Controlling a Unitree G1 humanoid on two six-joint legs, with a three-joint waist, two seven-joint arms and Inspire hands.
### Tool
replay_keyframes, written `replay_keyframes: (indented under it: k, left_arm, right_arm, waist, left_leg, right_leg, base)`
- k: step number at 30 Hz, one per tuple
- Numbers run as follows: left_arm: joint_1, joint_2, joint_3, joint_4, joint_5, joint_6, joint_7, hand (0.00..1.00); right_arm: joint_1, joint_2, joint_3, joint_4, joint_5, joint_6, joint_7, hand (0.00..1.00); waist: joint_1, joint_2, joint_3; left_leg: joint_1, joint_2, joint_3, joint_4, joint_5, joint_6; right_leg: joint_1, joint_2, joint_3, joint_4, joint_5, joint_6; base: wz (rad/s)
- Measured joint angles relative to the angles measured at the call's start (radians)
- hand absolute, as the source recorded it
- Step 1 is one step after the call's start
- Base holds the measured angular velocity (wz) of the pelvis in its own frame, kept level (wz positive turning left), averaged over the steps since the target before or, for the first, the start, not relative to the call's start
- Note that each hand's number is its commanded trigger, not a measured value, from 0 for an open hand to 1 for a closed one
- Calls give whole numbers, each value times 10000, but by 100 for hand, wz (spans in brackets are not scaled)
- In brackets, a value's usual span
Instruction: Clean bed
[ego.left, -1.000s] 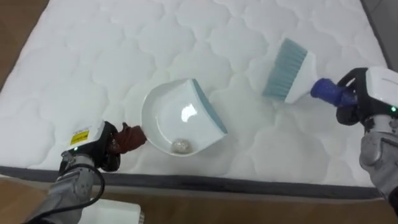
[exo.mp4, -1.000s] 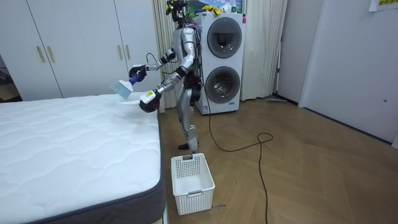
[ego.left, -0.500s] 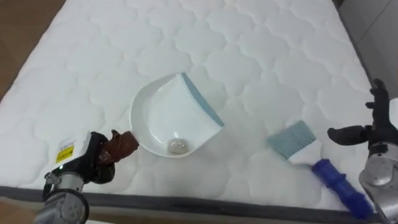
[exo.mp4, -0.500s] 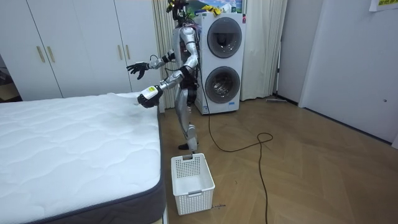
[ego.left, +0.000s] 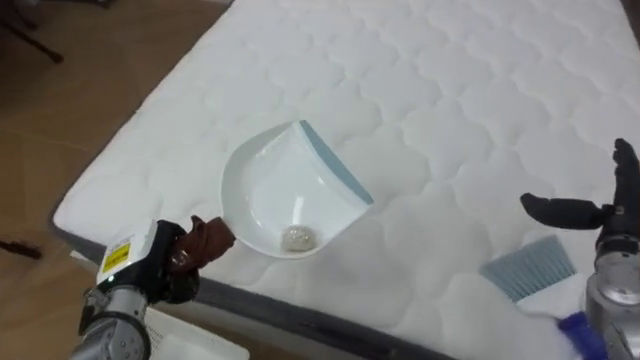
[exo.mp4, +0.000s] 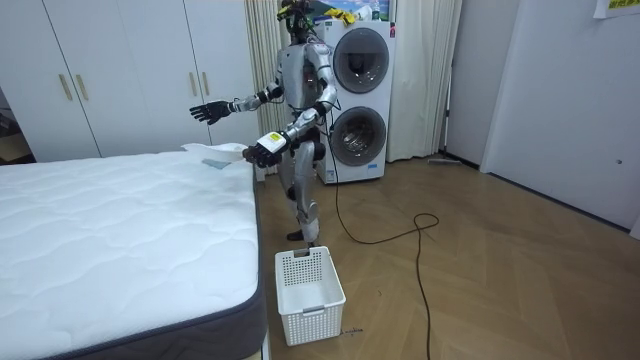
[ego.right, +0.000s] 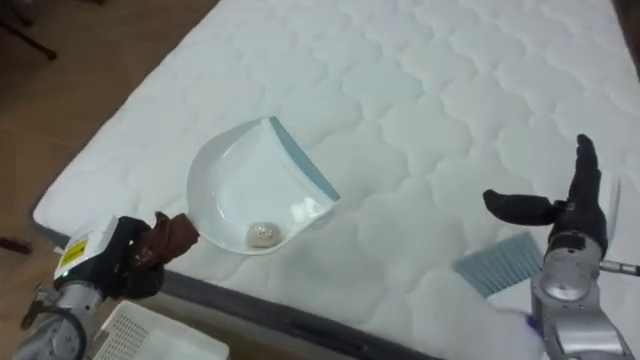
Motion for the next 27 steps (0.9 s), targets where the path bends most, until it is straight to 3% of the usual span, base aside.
replay_keyframes:
  k: [9, 11, 14, 15, 16, 17, 18, 20, 21, 25, 27]
  left_arm:
    - [-4, -17, 22, 0, -21, -445, 6, 100]
    - [-5, -62, 80, -5, 47, -582, 0, 100]
    - [0, -70, 183, -276, 41, -743, -155, 100]
    - [1, -65, 166, -438, 39, -753, -226, 100]
    - [-1, -80, 154, -556, 13, -778, -232, 100]
    - [-3, -91, 155, -563, 10, -782, -232, 100]
    - [1, -106, 160, -555, 13, -778, -240, 100]
    - [50, -191, 96, -584, 29, -787, -382, 100]
    - [73, -266, 107, -597, 29, -786, -383, 100]
    - [358, -467, 243, -596, 43, -781, -383, 100]
    - [385, -523, 318, -598, 207, -779, -388, 100]
  right_arm:
    - [509, 684, 22, -992, 77, -16, 863, 0]
    - [588, 714, 2, -1035, 57, -16, 1006, 0]
    - [634, 715, -150, -1106, -343, -25, 1001, 0]
    - [673, 714, -208, -1218, -354, -25, 999, 0]
    - [771, 724, -255, -1543, -352, -38, 1016, 0]
    - [794, 736, -250, -1711, -339, -44, 1033, 0]
    - [816, 792, -219, -1960, -335, -98, 1104, 0]
    - [1102, 798, -212, -2162, -323, -217, 1096, 0]
    - [1137, 839, -211, -2207, -311, -222, 1103, 0]
    - [1200, 1172, -215, -2227, -229, -224, 1238, 0]
    - [1211, 1207, -215, -2215, -231, -224, 1351, 0]
  waist:
    - [26, 6, -2]
    - [10, 22, -4]
    - [-211, 34, 4]
    - [-354, 40, 7]
    - [-433, 35, 10]
    - [-411, 34, 13]
    - [-403, 26, 38]
    - [-502, -30, -27]
    - [-287, -22, -22]
    - [-194, -81, 10]
    - [-151, -118, 29]
  left_leg:
    - [-20, -376, -411, 5, 0, 71]
    - [-69, -487, -805, 23, -13, 92]
    - [-138, -750, -1825, 45, 16, 127]
    - [-120, -843, -2382, 67, 86, 154]
    - [-148, -953, -2835, 77, 129, 144]
    - [-154, -1014, -3041, 56, 165, 122]
    - [-178, -1161, -3386, 76, 209, 65]
    - [-100, -1329, -3553, -38, 319, 0]
    - [-59, -1314, -3556, -130, 354, -49]
    - [-109, -1325, -3424, -163, 376, -66]
    - [-252, -1283, -3058, -143, 411, -11]
  right_leg:
    - [350, 63, 256, 147, -62, 130]
    - [477, 80, 291, 288, -68, 139]
    - [337, 150, 1294, 963, -90, 172]
    - [155, 164, 1790, 1367, -192, 197]
    - [-19, 435, 2680, 1056, -488, 141]
    - [-155, 584, 3116, 679, -537, 80]
    - [-425, 824, 3710, 16, -8, -38]
    - [-236, 771, 3425, -94, -65, -157]
    - [-181, 766, 3230, -112, -102, -198]
    - [244, 810, 2605, -275, -219, -300]
    - [288, 807, 2364, -301, -248, -317]
  base:
    - [39]
    - [63]
    - [94]
    - [99]
    - [94]
    - [84]
    - [105]
    - [87]
    - [41]
    - [52]
    - [54]
